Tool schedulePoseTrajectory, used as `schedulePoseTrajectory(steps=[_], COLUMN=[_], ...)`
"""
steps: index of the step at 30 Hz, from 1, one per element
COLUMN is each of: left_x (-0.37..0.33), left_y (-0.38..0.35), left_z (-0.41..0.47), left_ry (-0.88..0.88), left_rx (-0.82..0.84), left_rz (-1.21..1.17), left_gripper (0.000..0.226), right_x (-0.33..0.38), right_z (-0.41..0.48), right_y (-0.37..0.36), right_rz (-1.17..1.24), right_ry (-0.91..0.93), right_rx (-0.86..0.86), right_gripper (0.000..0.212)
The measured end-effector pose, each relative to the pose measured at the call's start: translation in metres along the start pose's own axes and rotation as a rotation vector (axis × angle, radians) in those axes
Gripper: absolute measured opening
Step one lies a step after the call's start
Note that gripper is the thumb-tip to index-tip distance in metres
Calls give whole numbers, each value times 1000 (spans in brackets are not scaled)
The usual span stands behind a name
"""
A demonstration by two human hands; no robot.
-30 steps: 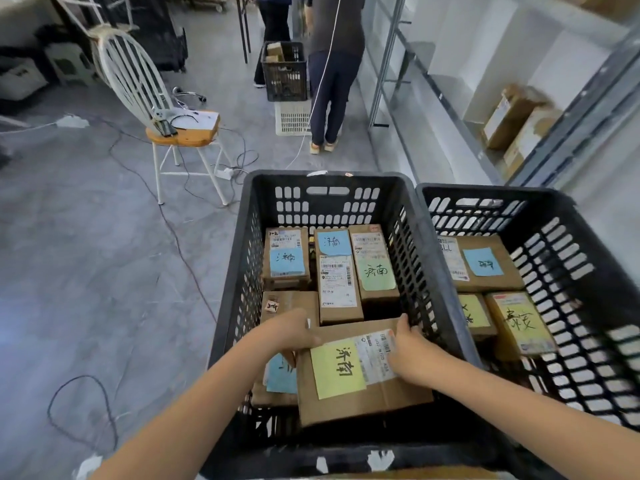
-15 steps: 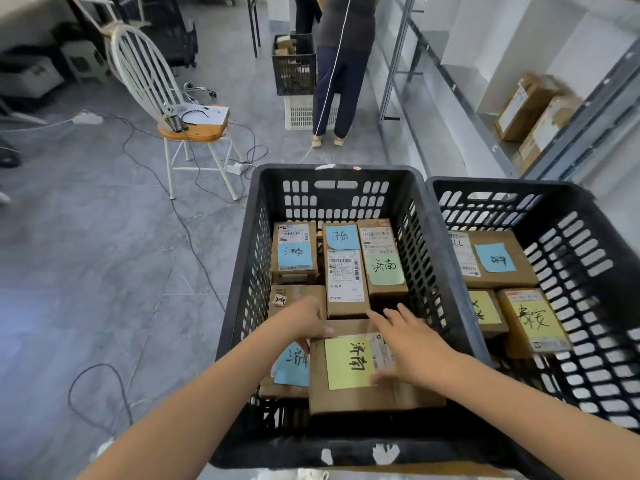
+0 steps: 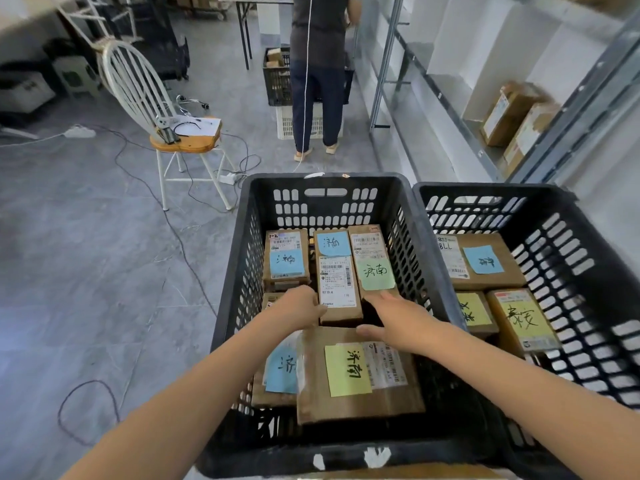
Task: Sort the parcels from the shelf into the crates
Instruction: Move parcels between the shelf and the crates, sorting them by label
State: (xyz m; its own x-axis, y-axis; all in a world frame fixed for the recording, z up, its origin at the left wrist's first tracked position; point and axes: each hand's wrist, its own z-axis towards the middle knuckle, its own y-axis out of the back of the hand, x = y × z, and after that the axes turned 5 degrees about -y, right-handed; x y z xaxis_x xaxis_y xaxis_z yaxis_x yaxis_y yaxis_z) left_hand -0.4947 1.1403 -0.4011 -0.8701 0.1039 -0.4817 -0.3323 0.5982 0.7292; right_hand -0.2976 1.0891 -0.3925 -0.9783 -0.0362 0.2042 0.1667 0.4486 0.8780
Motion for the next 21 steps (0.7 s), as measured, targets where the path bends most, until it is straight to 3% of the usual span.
schedulePoseTrajectory(steps=[3,9,21], left_x=[-17,-71,-186], left_y=[10,34,60], left_z=[4,5,-40], left_ry=[-142,-421,-787], left_rx=[-160,-343,-610], left_rz=[-72,-124,288], left_gripper=[30,39,56], right_x=[-4,-10,-52], right_z=[0,-12,-106], right_y=[17,46,120], right_rz=[-10,-49,-58], right_ry=[-29,-19,-133], right_rx=[-117,-394,-726], right_gripper=[58,51,65])
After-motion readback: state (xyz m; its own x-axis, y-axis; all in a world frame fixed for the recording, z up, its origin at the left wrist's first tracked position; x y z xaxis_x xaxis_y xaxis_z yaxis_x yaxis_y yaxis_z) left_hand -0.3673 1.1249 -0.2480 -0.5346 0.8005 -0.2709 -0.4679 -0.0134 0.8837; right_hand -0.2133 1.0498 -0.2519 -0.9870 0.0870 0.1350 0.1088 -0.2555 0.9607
